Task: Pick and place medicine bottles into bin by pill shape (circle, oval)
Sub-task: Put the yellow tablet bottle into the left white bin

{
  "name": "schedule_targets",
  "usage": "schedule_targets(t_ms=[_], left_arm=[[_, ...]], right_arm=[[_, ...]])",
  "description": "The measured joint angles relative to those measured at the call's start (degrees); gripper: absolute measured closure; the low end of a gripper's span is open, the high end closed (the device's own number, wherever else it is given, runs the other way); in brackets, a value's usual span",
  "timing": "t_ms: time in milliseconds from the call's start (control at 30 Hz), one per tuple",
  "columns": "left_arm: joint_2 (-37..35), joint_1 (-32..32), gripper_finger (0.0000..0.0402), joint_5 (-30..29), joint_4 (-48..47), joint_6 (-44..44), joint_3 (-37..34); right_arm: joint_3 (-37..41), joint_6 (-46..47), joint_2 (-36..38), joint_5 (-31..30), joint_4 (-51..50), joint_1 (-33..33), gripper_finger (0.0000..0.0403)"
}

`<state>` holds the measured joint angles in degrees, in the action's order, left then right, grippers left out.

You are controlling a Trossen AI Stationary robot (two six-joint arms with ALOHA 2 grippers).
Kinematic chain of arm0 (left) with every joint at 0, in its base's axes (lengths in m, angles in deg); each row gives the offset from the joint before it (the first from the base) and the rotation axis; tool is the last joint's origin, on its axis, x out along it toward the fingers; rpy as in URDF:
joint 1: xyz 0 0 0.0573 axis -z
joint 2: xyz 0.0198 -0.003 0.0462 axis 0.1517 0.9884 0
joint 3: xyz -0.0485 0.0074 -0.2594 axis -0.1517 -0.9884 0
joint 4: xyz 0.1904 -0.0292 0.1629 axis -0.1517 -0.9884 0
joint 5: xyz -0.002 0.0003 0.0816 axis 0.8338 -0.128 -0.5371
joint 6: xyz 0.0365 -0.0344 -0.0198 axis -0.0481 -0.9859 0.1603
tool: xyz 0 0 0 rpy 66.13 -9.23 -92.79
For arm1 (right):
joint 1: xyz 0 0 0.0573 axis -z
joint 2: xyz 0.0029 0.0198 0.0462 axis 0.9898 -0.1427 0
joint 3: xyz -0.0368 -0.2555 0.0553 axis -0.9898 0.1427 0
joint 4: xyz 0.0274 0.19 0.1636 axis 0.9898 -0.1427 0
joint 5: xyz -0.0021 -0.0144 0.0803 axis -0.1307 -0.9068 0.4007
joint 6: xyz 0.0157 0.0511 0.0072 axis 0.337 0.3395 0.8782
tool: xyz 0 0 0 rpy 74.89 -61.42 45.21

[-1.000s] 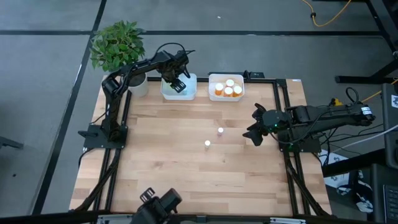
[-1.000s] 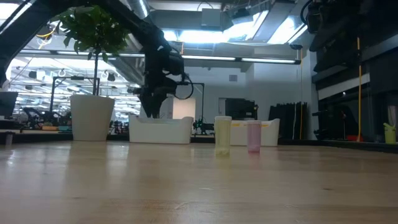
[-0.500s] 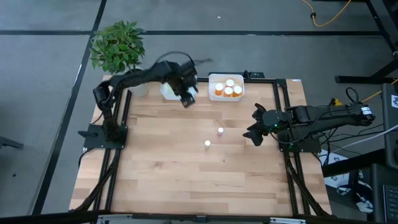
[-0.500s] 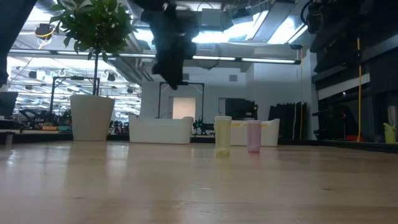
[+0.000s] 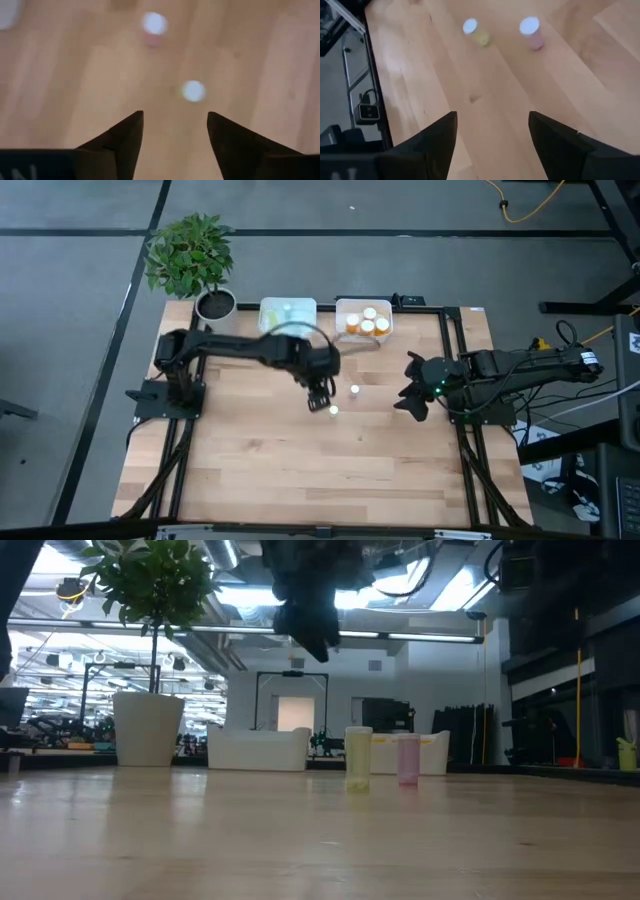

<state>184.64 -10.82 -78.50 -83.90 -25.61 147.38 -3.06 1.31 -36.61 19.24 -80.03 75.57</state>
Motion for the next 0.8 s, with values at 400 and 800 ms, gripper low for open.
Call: schedule_targets(t_ms=[400,800], left_arm=[[6.5,10.1,0.0175,-10.0,6.2,-12.1,0.0],[8.6,7.4,0.0176,-9.9,7.1,-20.2,0.0]], right_arm=[[0.0,7.6,0.0,0.0,-12.7,-0.1,0.0156],[0.0,7.3,0.0,0.0,-12.7,-0.1,0.0156]])
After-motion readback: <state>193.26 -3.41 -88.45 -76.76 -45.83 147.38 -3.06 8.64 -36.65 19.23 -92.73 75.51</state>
